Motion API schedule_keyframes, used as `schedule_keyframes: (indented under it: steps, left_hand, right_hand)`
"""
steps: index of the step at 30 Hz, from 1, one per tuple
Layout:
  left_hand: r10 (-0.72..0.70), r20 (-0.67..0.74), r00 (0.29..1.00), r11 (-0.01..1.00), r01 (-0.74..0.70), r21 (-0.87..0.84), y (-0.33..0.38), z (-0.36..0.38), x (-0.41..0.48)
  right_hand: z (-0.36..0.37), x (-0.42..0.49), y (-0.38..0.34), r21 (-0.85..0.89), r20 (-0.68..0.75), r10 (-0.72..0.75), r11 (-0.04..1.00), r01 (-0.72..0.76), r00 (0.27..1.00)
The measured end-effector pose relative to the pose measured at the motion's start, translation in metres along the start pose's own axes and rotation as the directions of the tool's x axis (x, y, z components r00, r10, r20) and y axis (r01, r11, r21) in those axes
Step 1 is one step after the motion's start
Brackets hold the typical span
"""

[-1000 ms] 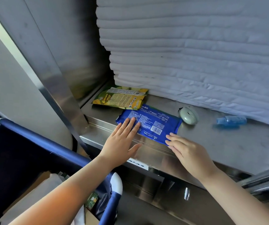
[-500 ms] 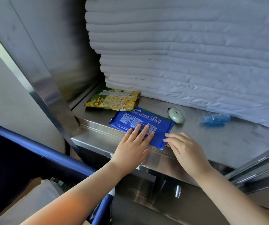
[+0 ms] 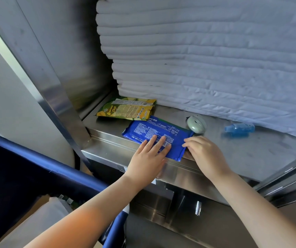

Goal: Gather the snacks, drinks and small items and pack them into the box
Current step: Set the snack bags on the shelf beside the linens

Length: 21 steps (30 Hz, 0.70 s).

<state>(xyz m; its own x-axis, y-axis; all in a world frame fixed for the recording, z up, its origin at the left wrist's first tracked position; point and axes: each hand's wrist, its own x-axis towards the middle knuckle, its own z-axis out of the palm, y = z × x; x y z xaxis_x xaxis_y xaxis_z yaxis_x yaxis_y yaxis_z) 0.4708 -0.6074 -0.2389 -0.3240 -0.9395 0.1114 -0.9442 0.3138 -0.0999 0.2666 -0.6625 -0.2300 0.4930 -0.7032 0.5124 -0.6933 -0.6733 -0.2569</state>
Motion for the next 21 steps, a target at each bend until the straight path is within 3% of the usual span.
schedule_keyframes:
  steps: [6, 9, 16, 21]
  left_hand:
    - [-0.037, -0.034, 0.999, 0.997, 0.034, -0.075, 0.009, -0.017, -0.004]
    - [-0.019, -0.176, 0.984, 0.995, 0.002, -0.1, 0.019, -0.04, -0.004]
    - [-0.063, -0.359, 0.931, 0.976, -0.017, -0.216, 0.042, -0.078, 0.012]
    - [-0.055, -0.454, 0.889, 0.995, 0.01, -0.1, 0.048, -0.093, 0.022]
  right_hand:
    - [-0.008, -0.003, -0.008, 0.039, -0.172, -0.036, 0.998, 0.043, 0.984]
    - [-0.021, 0.003, -0.011, 0.057, -0.287, -0.068, 0.994, 0.088, 0.956]
    - [-0.055, 0.028, -0.021, 0.21, -0.453, 0.072, 0.977, 0.028, 0.888]
    - [-0.066, 0.04, -0.023, 0.312, -0.536, 0.119, 0.948, 0.065, 0.836]
